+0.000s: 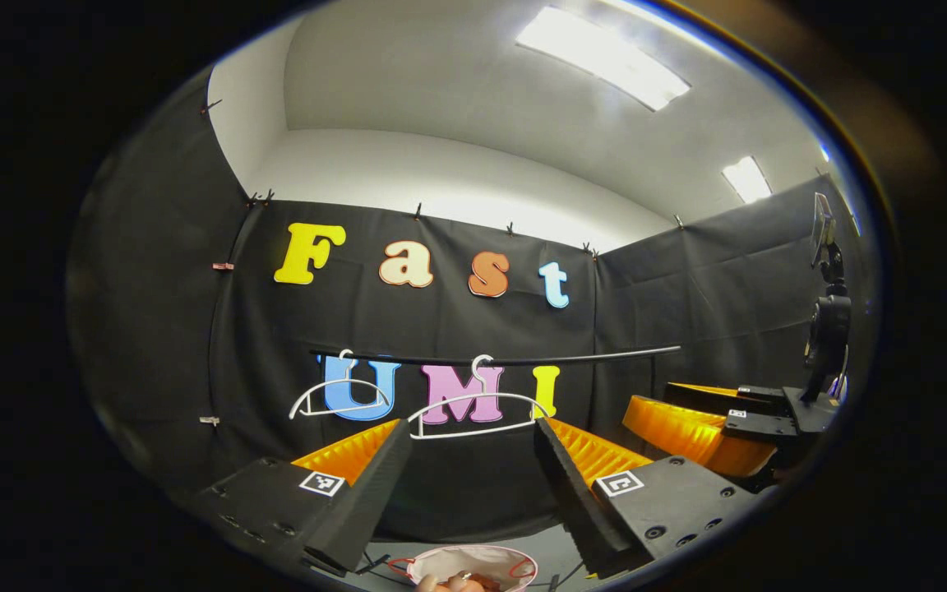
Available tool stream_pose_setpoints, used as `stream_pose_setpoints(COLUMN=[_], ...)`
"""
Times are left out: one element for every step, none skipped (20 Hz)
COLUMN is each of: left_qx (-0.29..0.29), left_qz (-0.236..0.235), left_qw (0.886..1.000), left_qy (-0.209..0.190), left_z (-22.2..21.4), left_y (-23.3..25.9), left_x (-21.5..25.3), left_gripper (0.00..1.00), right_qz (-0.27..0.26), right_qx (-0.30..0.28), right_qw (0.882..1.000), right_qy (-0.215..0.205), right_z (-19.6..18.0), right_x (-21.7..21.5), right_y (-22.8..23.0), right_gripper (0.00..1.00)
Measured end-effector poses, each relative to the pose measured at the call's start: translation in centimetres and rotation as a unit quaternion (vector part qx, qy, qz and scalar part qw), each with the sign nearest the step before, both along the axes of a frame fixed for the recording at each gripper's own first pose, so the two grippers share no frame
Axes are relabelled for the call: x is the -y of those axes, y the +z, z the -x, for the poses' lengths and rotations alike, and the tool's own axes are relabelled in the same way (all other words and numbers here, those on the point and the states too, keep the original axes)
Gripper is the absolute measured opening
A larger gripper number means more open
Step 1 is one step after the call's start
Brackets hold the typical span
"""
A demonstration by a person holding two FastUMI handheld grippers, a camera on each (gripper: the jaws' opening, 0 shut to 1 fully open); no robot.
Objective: Grasp the clothes on the hanger with both hands and then place them into the laundry hamper below.
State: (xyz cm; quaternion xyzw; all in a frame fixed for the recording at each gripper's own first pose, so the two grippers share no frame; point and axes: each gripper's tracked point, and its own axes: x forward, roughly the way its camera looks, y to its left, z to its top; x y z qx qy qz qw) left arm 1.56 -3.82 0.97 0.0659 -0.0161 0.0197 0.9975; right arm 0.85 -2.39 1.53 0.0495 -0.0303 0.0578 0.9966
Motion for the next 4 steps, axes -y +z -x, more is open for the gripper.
stream_pose_setpoints(left_qx=[-0.001, -0.002, -0.002, -0.001], left_qz=[0.001, 0.001, 0.002, 0.003], left_qw=[1.0, 1.0, 1.0, 1.0], left_qy=[-0.001, -0.003, -0.004, -0.005], left_z=[0.06, 0.07, 0.17, 0.26], left_y=[-0.05, -0.07, -0.04, -0.15], left_x=[-0.07, -0.15, -0.28, -0.36], left_gripper=[0.95, 0.95, 0.95, 0.95], right_qz=[-0.001, -0.001, 0.001, 0.002], right_qx=[-0.001, -0.002, -0.002, -0.003], right_qw=[1.0, 1.0, 1.0, 1.0], right_qy=[-0.002, -0.004, -0.006, -0.008], right_z=[0.0, 0.05, 0.16, 0.15], right_x=[-0.04, -0.03, 0.0, -0.06], right_y=[-0.01, -0.01, 0.07, 0.06], right_gripper=[0.97, 0.97, 1.0, 1.0])
